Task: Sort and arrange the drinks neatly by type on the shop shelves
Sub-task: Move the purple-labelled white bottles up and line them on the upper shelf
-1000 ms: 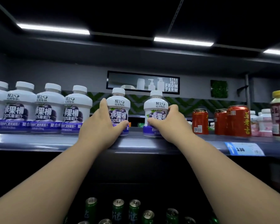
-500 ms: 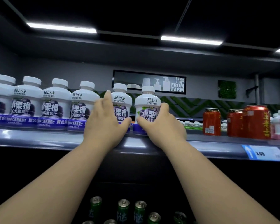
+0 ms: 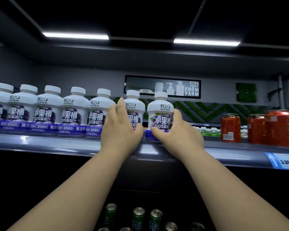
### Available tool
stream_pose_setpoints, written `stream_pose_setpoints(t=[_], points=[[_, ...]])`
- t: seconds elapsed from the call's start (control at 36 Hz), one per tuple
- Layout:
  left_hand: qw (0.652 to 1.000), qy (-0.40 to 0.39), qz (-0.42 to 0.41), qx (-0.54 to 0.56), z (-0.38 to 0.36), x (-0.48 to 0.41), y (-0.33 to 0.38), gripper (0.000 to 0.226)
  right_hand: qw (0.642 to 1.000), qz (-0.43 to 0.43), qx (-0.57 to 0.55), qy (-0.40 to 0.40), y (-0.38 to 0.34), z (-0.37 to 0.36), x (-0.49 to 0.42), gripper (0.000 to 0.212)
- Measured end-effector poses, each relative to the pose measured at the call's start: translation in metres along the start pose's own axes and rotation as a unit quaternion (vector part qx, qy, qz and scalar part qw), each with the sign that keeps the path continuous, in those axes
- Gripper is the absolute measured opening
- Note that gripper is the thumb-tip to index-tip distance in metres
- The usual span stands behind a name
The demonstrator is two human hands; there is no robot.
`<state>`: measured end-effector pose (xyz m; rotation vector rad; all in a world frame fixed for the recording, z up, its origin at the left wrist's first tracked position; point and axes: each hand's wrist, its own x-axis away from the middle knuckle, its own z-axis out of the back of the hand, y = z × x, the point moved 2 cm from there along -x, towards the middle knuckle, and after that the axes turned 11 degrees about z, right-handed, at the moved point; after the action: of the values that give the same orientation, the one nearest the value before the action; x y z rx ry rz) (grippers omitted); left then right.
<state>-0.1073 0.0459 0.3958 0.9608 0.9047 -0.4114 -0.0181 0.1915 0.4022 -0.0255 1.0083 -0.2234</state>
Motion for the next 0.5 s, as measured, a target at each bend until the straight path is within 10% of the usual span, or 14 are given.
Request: stream_pose_setpoints(t=[0.5], points=[[0.999,0.037,0.005,-0.036,0.0015,0.0038,0.0000,0.081,0.998,0.059,0.008,-0.030,0.0062,-0.0034,0.0003,0.095]])
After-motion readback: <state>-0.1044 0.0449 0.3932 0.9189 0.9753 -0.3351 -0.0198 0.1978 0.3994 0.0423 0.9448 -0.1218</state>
